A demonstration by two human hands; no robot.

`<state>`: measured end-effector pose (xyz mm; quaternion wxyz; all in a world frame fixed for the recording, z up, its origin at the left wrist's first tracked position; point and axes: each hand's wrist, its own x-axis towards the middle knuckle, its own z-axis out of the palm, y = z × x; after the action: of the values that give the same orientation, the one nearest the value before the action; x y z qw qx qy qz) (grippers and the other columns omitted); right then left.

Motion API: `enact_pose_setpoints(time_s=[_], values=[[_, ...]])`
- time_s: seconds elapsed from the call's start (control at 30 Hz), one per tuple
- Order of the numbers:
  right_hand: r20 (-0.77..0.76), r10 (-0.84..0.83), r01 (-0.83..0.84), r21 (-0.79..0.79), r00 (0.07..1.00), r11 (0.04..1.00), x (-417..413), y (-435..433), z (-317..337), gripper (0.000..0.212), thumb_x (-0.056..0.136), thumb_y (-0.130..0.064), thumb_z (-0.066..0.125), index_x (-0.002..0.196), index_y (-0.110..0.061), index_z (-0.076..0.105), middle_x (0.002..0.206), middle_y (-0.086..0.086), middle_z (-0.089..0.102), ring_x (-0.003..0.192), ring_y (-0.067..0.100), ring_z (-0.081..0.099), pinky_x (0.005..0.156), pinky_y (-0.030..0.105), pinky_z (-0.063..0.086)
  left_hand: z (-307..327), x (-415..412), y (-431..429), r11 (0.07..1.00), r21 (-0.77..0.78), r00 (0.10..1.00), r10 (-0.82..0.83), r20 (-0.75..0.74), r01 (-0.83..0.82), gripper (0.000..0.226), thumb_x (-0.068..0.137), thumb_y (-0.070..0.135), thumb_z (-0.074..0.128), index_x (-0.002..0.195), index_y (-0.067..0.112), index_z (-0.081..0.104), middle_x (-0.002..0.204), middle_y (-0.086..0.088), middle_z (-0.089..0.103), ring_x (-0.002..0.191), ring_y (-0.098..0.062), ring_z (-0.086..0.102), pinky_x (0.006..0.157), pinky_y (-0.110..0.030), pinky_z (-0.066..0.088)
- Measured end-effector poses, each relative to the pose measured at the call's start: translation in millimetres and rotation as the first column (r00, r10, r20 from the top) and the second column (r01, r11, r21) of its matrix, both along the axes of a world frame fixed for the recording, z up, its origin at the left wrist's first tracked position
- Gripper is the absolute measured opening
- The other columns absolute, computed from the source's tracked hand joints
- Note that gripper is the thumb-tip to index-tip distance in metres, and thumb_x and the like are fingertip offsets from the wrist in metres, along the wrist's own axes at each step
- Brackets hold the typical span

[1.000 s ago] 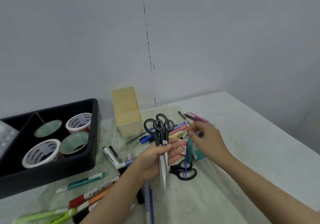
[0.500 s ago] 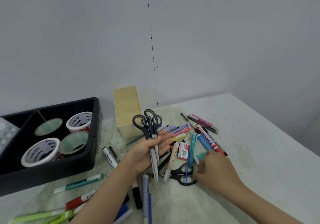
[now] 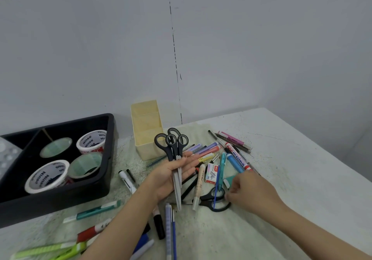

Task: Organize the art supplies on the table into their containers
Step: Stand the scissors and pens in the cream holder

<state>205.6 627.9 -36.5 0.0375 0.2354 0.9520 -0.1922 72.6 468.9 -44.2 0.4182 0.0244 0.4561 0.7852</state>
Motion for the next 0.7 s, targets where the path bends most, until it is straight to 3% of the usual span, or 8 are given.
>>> enact_pose_setpoints(time_s=[0.27,0.4,0.53,0.6,0.7], values=[[0.047,-0.064,0.07,-0.13,0.997,0.989,-1.0,-3.9,-12.6,0.019,0.08,-0.033,0.066,0.069,-0.02,0.057,0.071,-0.004,0.055,0.061,0.007,0.047,0.051,0.02,0.034,-0.6,2.1,-2.1,1.0,0.012,1.0,-0.006,0.001,0.006,0.025,0.096,0.0,0.036,0.106,0.0,0.059,0.097,-0.013,0.072,0.085,-0.018,0.071,0.067,-0.025,0.058],[-0.054,-0.168,0.142,-0.327,0.984,0.934,-0.3,4.7,0.0,0.025,0.081,-0.023,0.067,0.059,-0.015,0.059,0.057,-0.002,0.059,0.05,0.009,0.055,0.048,0.02,0.042,0.5,0.7,-3.8,1.0,0.004,1.0,-0.006,-0.011,0.006,0.024,0.096,0.001,0.037,0.106,0.0,0.059,0.099,-0.012,0.072,0.086,-0.018,0.071,0.067,-0.025,0.058],[-0.172,-0.306,0.133,-0.634,0.936,0.762,0.8,12.1,14.7,0.01,0.08,-0.002,0.064,0.071,-0.004,0.064,0.061,0.007,0.069,0.048,0.019,0.064,0.047,0.026,0.053,0.9,0.3,-4.4,1.0,0.018,1.0,-0.005,-0.001,0.005,0.024,0.096,0.0,0.036,0.106,0.0,0.059,0.097,-0.013,0.072,0.085,-0.018,0.071,0.068,-0.026,0.058],[-0.265,-0.328,0.077,-0.661,0.907,0.746,-0.1,14.6,22.8,0.004,0.081,0.0,0.064,0.08,-0.003,0.067,0.07,0.013,0.07,0.049,0.017,0.063,0.051,0.026,0.054,1.2,0.6,-3.5,1.0,0.026,1.0,-0.01,-0.002,0.01,0.025,0.096,0.0,0.036,0.106,-0.001,0.059,0.097,-0.013,0.072,0.085,-0.019,0.071,0.069,-0.026,0.058],[-0.42,-0.27,-0.012,-0.559,0.866,0.829,-2.4,18.6,41.1,0.011,0.082,-0.002,0.064,0.079,-0.01,0.071,0.066,0.008,0.07,0.052,0.012,0.063,0.055,0.024,0.056,2.6,1.0,-2.5,1.0,0.019,1.0,-0.023,-0.02,0.024,0.025,0.095,-0.002,0.036,0.105,-0.001,0.059,0.097,-0.013,0.072,0.086,-0.019,0.071,0.071,-0.027,0.058]])
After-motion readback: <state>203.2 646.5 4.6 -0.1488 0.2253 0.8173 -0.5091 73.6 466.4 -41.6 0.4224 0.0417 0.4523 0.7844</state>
